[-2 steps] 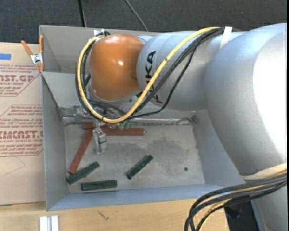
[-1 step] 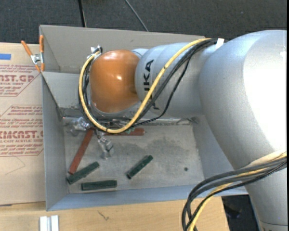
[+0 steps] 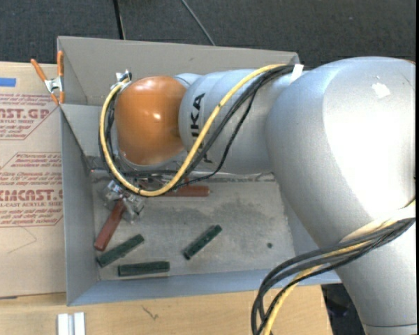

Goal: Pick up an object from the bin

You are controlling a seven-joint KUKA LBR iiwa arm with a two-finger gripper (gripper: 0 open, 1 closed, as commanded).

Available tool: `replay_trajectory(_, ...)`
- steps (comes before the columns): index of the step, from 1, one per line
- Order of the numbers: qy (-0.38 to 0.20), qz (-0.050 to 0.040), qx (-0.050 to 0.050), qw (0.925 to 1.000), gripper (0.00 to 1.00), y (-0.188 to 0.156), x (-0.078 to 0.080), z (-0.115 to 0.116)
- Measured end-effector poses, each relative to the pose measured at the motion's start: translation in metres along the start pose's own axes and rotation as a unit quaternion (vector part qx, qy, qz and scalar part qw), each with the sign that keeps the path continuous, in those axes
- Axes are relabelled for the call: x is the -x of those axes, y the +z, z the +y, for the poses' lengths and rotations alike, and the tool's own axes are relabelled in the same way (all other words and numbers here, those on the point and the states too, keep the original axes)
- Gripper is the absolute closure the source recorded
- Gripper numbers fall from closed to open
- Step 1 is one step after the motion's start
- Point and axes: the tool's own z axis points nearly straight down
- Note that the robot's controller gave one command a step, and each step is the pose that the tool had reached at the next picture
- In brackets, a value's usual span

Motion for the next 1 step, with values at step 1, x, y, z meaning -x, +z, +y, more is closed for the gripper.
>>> replay_trajectory(1, 0.0, 0.0, 0.0, 1.0, 1.0, 0.0, 0.0, 0.0)
